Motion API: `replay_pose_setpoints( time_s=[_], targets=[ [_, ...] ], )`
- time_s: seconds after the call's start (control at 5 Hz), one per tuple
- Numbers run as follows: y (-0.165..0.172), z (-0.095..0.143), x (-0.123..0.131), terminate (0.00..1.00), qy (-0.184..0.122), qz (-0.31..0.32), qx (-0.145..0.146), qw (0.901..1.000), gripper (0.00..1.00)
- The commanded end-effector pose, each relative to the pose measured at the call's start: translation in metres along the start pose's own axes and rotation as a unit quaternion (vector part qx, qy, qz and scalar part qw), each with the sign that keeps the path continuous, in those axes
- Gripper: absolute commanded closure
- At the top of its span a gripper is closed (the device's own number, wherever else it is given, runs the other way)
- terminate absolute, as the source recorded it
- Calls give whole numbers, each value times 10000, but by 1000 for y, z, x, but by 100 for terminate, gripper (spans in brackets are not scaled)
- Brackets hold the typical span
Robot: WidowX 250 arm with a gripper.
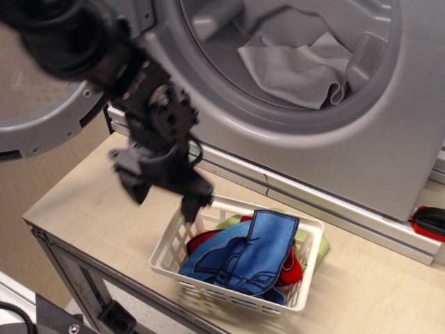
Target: Take clothes out of laundry machine
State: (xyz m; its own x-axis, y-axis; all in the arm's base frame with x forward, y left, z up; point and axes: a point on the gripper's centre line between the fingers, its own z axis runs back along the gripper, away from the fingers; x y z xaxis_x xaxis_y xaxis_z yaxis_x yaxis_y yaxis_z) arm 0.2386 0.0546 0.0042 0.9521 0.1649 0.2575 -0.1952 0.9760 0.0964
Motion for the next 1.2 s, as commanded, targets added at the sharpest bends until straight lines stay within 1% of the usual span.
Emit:
replay_pose_setpoints(
  time_s=[0.0,0.2,0.4,0.6,0.8,1.0],
  targets=[
    [5,9,92,0,-1149,1267,-686,9829,0],
    [7,27,108,0,-1611,1543,-956,9701,0],
    [3,42,120,0,-1902,1680,-1026,9618,0],
    [-2,59,127,0,-1907,1811,-1059,9590,0],
    [-14,65,138,0,-1963,1872,-1114,9560,0],
    [-44,83,154,0,-1902,1817,-1249,9567,0]
  ],
)
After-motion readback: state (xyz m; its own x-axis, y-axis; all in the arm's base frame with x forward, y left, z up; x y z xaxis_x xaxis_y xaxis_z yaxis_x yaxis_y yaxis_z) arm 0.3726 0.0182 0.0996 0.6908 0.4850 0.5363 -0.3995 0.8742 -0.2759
